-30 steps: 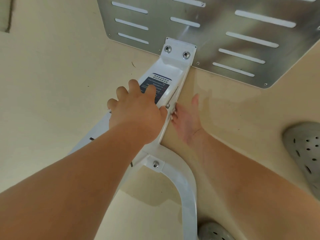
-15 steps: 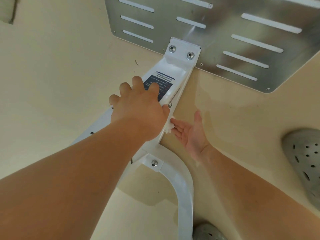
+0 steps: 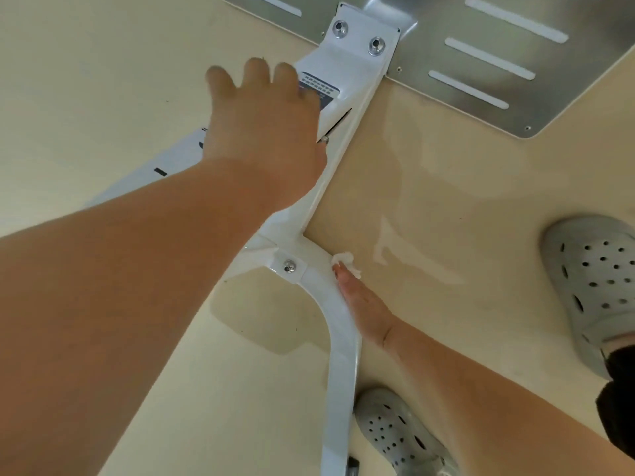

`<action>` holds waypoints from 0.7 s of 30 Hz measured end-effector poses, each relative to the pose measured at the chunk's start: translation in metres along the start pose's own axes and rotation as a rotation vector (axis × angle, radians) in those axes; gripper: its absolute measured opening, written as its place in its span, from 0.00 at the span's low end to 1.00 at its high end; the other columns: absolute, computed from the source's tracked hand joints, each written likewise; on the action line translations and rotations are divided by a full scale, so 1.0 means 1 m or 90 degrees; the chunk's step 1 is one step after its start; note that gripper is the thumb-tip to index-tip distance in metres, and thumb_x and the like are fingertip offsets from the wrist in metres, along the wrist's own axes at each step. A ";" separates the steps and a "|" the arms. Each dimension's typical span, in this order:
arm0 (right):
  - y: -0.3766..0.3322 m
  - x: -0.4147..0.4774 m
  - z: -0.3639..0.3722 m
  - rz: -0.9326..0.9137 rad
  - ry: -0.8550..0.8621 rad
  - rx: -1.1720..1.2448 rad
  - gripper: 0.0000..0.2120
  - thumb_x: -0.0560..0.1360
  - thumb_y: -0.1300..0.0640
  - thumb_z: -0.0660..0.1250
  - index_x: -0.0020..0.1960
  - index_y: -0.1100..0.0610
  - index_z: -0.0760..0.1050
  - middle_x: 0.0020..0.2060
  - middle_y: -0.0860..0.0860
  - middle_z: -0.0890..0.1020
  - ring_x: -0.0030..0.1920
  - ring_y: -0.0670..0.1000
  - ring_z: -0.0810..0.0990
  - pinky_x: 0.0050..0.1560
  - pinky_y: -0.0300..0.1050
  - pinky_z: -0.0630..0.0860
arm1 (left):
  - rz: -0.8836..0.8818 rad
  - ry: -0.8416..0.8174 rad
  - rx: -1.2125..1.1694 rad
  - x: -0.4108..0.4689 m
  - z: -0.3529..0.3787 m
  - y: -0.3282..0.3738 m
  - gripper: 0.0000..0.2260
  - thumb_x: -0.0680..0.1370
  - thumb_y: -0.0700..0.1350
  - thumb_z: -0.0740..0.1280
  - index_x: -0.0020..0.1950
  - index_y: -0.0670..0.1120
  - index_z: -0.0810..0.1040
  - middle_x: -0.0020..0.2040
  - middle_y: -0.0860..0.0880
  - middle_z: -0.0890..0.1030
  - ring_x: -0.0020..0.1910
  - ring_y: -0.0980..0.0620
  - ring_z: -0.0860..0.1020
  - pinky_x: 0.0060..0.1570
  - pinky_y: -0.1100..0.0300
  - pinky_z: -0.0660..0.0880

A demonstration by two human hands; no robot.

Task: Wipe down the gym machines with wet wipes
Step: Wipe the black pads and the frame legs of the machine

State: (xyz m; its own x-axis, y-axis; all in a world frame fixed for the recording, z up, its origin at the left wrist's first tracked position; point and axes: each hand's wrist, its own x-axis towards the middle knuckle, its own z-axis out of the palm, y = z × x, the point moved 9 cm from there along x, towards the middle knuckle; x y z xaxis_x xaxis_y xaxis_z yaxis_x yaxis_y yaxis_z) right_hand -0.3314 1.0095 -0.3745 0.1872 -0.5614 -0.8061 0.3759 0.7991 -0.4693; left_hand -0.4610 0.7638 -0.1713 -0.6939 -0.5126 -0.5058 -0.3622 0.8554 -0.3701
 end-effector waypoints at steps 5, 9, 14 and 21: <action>-0.013 -0.014 0.009 -0.174 0.003 -0.127 0.39 0.78 0.29 0.47 0.82 0.49 0.55 0.80 0.40 0.59 0.78 0.33 0.53 0.79 0.38 0.50 | 0.435 -0.003 0.120 -0.083 0.010 0.114 0.12 0.72 0.36 0.56 0.44 0.47 0.77 0.39 0.48 0.65 0.41 0.46 0.63 0.41 0.53 0.62; 0.012 0.003 -0.002 -0.025 0.029 -0.067 0.45 0.75 0.24 0.47 0.84 0.50 0.49 0.83 0.44 0.51 0.81 0.41 0.48 0.82 0.48 0.46 | 0.282 -0.427 0.077 -0.128 0.121 0.122 0.15 0.80 0.42 0.60 0.66 0.44 0.75 0.60 0.43 0.75 0.59 0.41 0.74 0.59 0.47 0.72; 0.012 -0.025 0.022 -0.139 0.044 -0.093 0.40 0.78 0.27 0.44 0.84 0.46 0.44 0.82 0.38 0.45 0.80 0.35 0.42 0.79 0.38 0.41 | 0.337 -0.517 0.180 -0.162 0.173 0.106 0.32 0.83 0.46 0.55 0.83 0.44 0.42 0.81 0.35 0.43 0.78 0.34 0.56 0.76 0.37 0.52; 0.066 -0.048 0.032 -0.017 0.094 0.059 0.43 0.79 0.29 0.47 0.84 0.50 0.37 0.82 0.40 0.41 0.77 0.32 0.41 0.75 0.32 0.41 | 0.329 -0.527 0.134 -0.164 0.178 0.131 0.36 0.82 0.49 0.56 0.82 0.50 0.34 0.81 0.37 0.37 0.81 0.37 0.43 0.77 0.36 0.40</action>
State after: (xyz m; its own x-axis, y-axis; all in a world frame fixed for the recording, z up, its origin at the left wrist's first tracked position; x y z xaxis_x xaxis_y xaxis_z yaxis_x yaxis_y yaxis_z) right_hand -0.2868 1.0828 -0.3553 0.0432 -0.5395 -0.8409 0.4621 0.7570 -0.4620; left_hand -0.2837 0.9468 -0.2752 -0.0534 -0.0401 -0.9978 0.0347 0.9985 -0.0419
